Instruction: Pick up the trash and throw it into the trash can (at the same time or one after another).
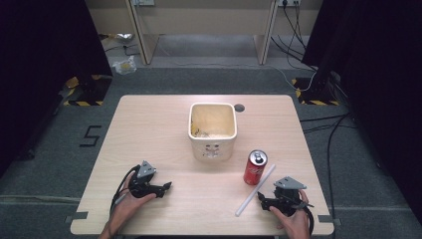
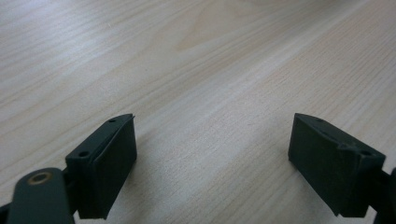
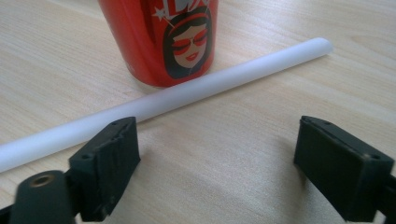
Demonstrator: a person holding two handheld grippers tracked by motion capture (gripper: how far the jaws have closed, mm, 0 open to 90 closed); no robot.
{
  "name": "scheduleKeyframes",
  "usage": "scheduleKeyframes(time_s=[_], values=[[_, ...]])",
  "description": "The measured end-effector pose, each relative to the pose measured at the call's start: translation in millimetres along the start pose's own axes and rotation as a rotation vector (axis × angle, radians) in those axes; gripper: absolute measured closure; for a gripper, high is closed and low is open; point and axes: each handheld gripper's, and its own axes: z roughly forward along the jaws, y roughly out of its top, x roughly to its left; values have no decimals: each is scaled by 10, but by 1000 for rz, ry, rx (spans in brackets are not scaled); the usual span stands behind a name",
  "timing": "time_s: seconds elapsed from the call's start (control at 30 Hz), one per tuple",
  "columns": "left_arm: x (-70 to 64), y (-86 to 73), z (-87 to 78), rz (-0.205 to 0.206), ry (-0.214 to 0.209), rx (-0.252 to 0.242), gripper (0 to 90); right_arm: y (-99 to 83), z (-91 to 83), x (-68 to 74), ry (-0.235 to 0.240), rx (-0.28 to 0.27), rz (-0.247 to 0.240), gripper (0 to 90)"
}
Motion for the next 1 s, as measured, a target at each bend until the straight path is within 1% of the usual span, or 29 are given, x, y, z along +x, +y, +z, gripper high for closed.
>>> scheduleKeyframes(time_s=[0.1,0.3,0.33,0.47,0.53,0.6,0.63,0.73,0.77,0.83,0.9,1.0], values=[[0,0,0,0,0,0,144,2,-10,-2,9,3,2,150],[0,0,0,0,0,0,144,19,-45,9,6,-8,-1,151],[0,0,0,0,0,0,144,31,-71,11,3,-19,-5,151],[0,0,0,0,0,-1,144,50,-110,18,3,-33,-11,151],[0,0,0,0,0,-1,144,73,-157,31,5,-42,-18,152],[0,0,0,0,0,-1,144,81,-168,31,4,-45,-26,152],[0,0,0,-1,0,-1,144,103,-205,46,3,-56,-29,152],[0,0,0,0,0,0,144,118,-225,54,8,-67,-33,152],[0,0,0,0,0,0,144,139,-248,65,21,-83,-40,151],[0,0,0,0,0,0,144,146,-258,71,24,-84,-42,151],[0,0,0,0,0,0,144,178,-279,93,31,-104,-57,150],[0,0,0,0,0,0,144,196,-287,98,38,-110,-70,151]])
